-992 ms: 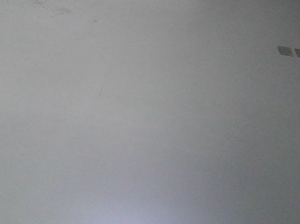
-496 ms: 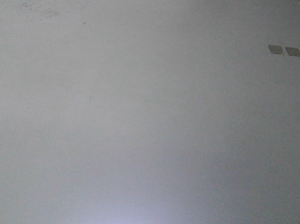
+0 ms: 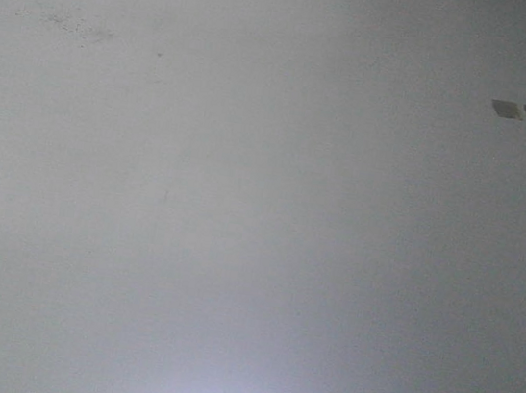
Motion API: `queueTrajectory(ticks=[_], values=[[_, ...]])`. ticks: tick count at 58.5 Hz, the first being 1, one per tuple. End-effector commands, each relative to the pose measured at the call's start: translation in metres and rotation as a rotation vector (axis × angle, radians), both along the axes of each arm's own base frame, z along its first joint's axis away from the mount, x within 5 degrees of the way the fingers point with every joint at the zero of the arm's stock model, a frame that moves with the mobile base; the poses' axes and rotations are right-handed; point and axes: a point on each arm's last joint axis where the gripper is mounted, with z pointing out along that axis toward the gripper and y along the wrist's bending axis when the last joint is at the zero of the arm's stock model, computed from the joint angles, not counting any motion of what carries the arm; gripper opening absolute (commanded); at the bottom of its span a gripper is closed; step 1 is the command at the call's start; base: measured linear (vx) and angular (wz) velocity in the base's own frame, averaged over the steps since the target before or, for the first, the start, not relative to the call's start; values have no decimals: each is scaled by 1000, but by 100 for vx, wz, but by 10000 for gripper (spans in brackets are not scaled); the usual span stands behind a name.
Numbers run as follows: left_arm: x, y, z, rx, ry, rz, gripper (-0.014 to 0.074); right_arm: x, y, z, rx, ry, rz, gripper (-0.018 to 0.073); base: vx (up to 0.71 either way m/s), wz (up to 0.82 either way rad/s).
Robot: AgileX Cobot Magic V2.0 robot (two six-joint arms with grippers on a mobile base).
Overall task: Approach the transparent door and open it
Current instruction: 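Drive the base forward across the grey floor with both arms stowed, then turn and drive toward the white-framed glass sliding door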
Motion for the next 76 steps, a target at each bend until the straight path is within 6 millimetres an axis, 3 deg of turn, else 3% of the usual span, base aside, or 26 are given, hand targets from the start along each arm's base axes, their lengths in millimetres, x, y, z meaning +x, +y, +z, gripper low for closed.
queueTrajectory(ticks=[1, 41, 76], values=[[0, -1, 3, -16, -83, -13, -6, 0, -2, 7, -9, -91, -22, -6, 33, 13], [0, -1, 3, -16, -83, -13, -6, 0, -2, 7, -9, -88, -22, -6, 45, 26], [0, -1, 3, -16, -83, -13, -6, 0, -2, 7, -9, -89, -22, -6, 57, 68]])
